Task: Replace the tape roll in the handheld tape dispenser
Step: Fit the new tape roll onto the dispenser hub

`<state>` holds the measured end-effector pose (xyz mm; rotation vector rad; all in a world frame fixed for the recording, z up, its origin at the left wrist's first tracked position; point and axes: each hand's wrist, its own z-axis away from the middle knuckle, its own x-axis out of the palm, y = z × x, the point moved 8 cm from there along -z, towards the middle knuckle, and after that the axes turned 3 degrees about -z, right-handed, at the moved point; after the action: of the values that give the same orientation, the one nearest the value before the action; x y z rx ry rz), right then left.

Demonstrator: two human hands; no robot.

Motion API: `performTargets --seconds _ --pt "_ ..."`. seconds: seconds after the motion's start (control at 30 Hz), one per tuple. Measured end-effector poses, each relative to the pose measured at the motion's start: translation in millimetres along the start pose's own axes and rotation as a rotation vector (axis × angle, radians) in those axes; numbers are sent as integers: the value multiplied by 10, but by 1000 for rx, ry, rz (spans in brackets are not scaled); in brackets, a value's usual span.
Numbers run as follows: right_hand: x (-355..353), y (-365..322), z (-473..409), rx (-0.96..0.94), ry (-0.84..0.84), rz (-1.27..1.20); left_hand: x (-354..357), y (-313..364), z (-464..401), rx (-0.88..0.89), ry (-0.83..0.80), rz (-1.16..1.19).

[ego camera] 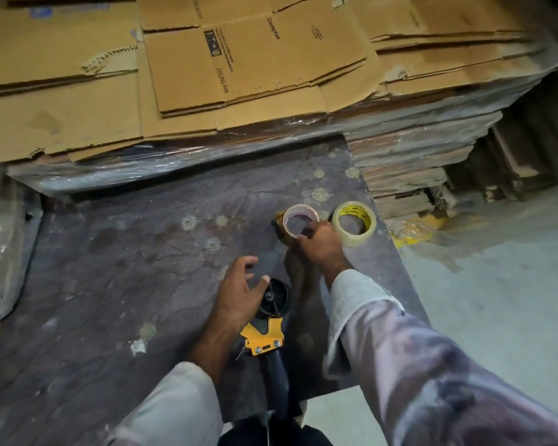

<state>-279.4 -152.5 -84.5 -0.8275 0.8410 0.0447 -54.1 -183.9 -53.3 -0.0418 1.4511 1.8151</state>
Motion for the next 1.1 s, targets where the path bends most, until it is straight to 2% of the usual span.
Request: performTargets --seconds 0.1,0.2,0.27,0.4,0.5,0.6,0.77,0.9,1.1 --pt "-89 35 13 -30 -19 -72 45 -22 -16 -16 -15 9" --pt "-500 65 150 -99 159 -42 98 38 -61 -25 -40 40" --pt "-732 157 203 -117 235 99 111 102 -83 -18 -41 67" --pt "-749 451 220 -22 62 574 63 214 -68 6 24 99" --pt "-738 457 233 -48 67 632 40 246 -40 23 54 99" --pt "-794 337 327 -93 99 568 -5 299 11 45 70 69" --pt "-980 27 829 -245 320 174 -103 572 159 171 24 73" --pt "-878 -168 1291 -306 259 -112 -197 801 323 325 -3 77" --pt "-489 -491 1839 -341 108 -118 -581 787 570 414 -6 86"
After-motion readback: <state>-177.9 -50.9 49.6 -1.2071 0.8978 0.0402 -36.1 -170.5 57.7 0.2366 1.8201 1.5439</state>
